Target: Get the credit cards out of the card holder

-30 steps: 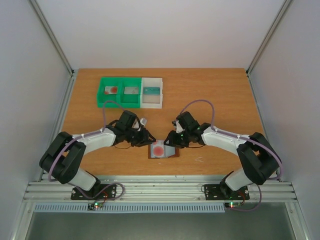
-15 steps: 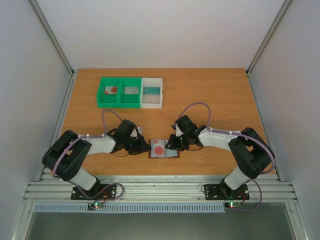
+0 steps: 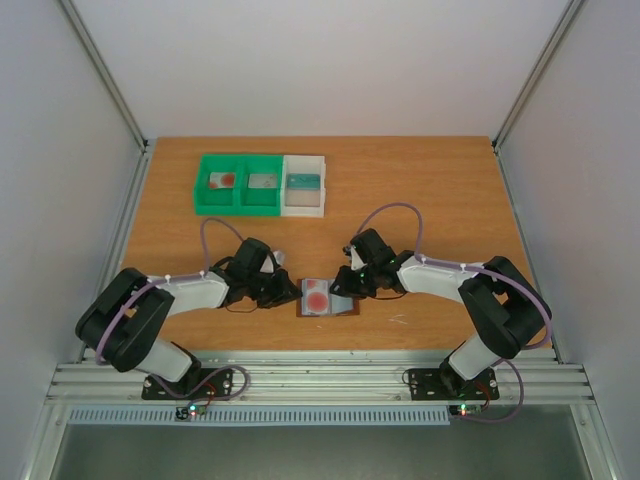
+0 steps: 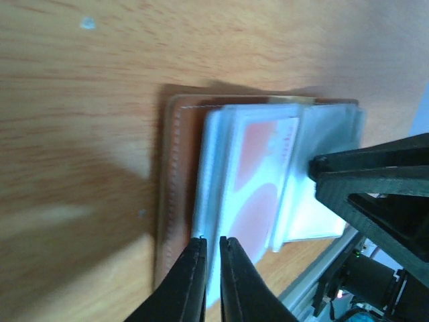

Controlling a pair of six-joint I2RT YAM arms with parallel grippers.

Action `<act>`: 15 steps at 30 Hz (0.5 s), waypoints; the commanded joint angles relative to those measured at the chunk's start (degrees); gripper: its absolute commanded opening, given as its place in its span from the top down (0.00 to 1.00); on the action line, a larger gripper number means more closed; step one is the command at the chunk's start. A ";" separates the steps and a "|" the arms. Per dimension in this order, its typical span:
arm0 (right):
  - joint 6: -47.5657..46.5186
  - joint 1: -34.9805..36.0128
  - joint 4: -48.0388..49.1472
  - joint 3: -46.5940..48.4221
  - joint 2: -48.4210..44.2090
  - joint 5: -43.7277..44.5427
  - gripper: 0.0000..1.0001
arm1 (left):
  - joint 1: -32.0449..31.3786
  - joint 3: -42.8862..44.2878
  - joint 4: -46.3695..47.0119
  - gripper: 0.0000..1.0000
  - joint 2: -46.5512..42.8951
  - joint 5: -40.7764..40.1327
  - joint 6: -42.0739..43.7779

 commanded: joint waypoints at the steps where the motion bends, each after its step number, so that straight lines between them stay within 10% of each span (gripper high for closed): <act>1: 0.71 0.39 2.95 -0.23 -0.71 -0.92 0.79 | -1.52 2.61 -2.36 0.90 -3.58 -1.78 0.67; 15: 1.65 0.39 4.05 0.85 0.54 -1.53 0.83 | -2.27 2.69 2.02 0.91 0.45 -0.16 0.18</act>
